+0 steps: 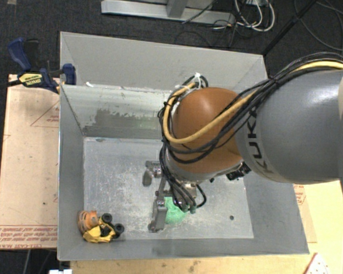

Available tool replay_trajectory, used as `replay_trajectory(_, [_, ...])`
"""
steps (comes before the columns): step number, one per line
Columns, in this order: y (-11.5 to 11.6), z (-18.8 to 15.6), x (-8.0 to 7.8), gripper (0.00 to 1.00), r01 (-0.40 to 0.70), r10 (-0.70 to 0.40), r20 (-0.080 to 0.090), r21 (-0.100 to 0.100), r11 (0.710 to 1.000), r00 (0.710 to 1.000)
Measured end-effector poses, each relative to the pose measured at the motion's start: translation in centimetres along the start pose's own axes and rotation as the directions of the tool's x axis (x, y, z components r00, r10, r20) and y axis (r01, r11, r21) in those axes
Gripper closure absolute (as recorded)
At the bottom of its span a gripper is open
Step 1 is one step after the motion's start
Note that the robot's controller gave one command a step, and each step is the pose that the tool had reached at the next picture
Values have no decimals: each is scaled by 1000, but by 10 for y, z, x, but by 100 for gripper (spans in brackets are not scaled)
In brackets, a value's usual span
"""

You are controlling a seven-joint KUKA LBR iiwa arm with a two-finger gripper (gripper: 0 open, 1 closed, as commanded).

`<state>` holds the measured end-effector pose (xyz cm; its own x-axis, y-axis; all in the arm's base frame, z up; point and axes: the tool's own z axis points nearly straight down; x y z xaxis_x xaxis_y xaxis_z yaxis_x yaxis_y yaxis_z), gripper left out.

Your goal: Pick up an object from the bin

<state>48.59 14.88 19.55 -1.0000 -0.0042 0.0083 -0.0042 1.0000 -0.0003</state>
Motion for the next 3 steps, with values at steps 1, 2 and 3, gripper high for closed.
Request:
replay_trajectory(1, [-1, -4, -2, 0, -4, 4, 8, -1, 1000, 1000])
replay_trajectory(2, [22, 47, -1, 0, 29, -29, 15, -3, 1000, 999])
replay_trajectory(3, [28, 99, -7, 0, 228, -228, 9, 1, 974, 974])
